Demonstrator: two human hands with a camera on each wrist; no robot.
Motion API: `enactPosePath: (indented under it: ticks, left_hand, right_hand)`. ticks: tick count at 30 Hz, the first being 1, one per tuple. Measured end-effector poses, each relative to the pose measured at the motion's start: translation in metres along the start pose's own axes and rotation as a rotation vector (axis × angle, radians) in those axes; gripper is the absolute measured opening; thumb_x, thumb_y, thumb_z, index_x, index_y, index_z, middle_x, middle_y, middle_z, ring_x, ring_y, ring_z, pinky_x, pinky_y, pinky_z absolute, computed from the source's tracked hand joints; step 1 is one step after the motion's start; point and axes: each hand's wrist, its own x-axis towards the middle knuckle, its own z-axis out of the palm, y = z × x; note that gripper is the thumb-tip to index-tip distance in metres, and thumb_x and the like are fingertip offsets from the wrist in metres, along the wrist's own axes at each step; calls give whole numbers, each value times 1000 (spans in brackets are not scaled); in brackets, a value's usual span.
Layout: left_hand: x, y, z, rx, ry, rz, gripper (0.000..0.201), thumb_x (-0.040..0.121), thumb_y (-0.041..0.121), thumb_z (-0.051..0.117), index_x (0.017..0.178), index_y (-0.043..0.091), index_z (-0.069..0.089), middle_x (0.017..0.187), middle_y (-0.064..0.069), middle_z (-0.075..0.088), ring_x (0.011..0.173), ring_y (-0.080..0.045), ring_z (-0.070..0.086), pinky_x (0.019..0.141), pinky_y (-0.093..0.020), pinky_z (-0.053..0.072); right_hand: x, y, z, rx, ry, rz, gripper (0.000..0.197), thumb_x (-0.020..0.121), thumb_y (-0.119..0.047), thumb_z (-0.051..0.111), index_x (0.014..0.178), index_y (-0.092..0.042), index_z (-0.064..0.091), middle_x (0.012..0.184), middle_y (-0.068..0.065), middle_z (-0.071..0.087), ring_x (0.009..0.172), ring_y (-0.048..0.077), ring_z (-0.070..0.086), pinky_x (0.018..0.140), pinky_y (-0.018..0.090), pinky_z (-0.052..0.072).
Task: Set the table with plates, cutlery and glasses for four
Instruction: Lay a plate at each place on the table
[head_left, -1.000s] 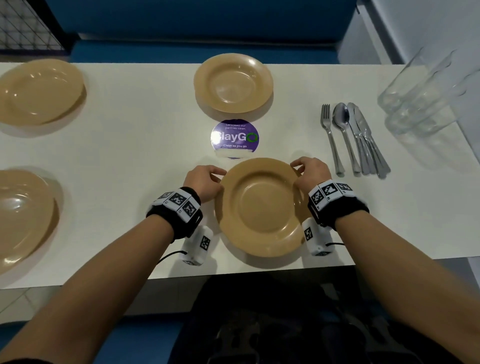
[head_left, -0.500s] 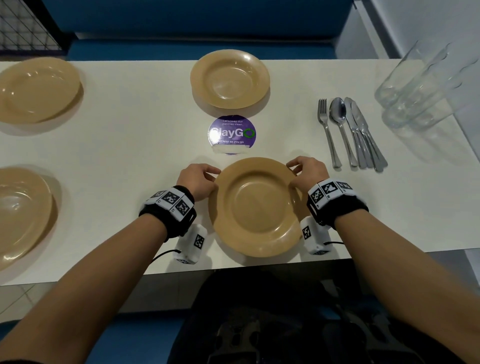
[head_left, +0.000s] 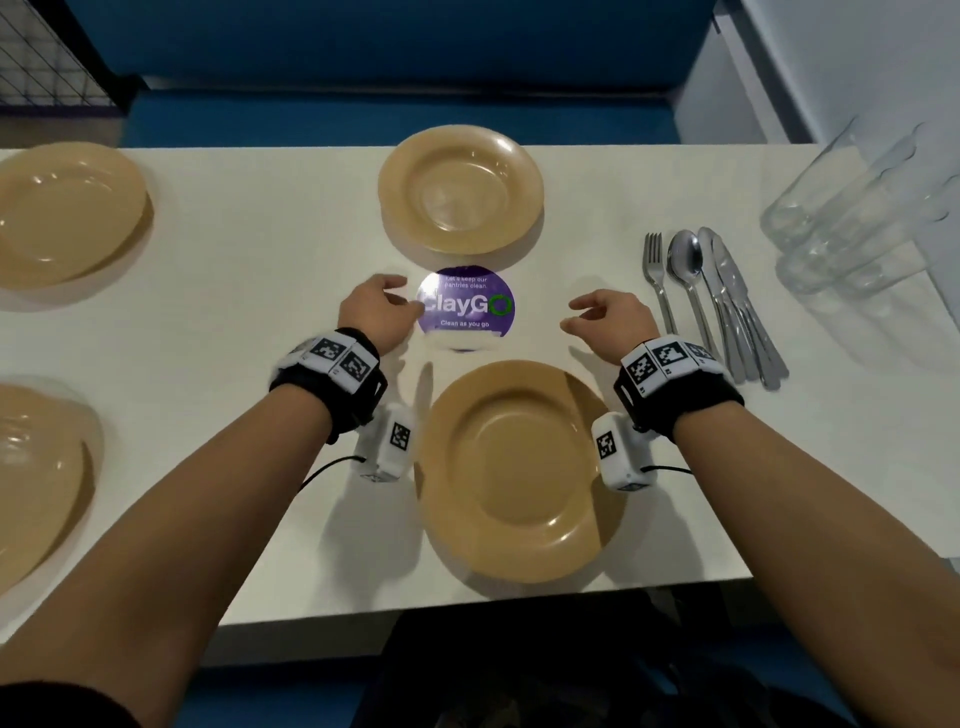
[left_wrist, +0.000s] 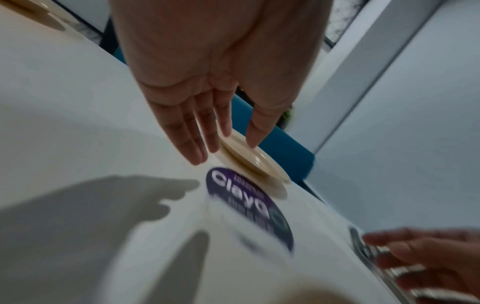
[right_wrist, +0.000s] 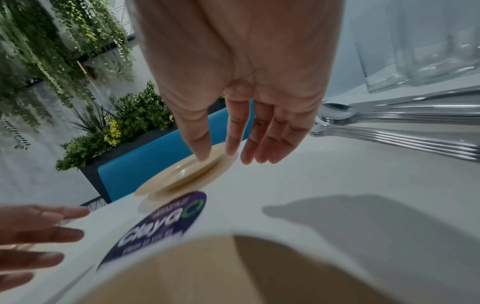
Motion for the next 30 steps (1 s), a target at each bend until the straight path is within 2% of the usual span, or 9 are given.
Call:
enactPosePath:
  ticks: [4,7,12,15,18,22,27,30]
  left_hand:
    - [61,28,-5,-110,83,-52,64,83,32,63,140,14,38,118,-8,64,107,-27,63,95,-40,51]
    - [98,41,-3,-138,116,-107,71,83,26,61,145,13,29,133,-13,54,113,-29,60,96,-40,50]
    - [135,42,2,-134,124,-180,76,81,18,60,147,15,23,131,-14,55,111,-32,61,94,-42,51]
    - [144,39,3,-101,94,-188,81,75,6,61,148,16,25,131,-11,56,116,-29,57,97,-41,49]
    - [149,40,7,-94,57,-159,84,70,6,64,146,17,30,128,-11,59,115,-28,59,97,-41,50]
    - [150,47,17,-144,27,-138,82,68,8,66,143,18,36,121,-9,63,104,-28,64,90,-41,54]
    - [147,54,24,-151,2,-120,87,67,7,67,144,25,31,115,-8,65,98,-28,66,86,-41,56]
    - [143,56,22,-146,15,-116,84,68,4,67,143,23,34,112,-9,65,96,-27,67,85,-41,57]
  right_hand:
    - [49,-31,-8,56,20,22,38,86,-28,63,123,-19,59,118,3,65,113,21,58,96,28,41]
    - [87,-51,-7,97,29,26,42,85,-30,63,126,-20,57,118,4,66,112,21,60,97,29,43]
    - [134,-71,10,169,9,89,61,80,-24,64,138,-19,44,121,9,64,101,24,66,94,37,51]
    - [147,-72,20,208,5,133,72,77,-18,66,142,-17,36,129,10,57,109,26,62,96,40,50]
    - [153,-66,23,214,31,151,69,77,-13,67,140,-17,38,126,8,59,116,25,56,98,31,45]
    - [153,-53,19,263,84,168,67,75,-12,70,136,-20,43,123,6,62,113,23,58,96,31,46]
    - [150,-42,11,271,114,156,65,76,-13,70,135,-20,44,118,6,65,113,21,58,97,30,44]
    - [147,-42,10,270,111,137,66,77,-11,70,136,-19,43,111,5,68,111,20,59,97,30,44]
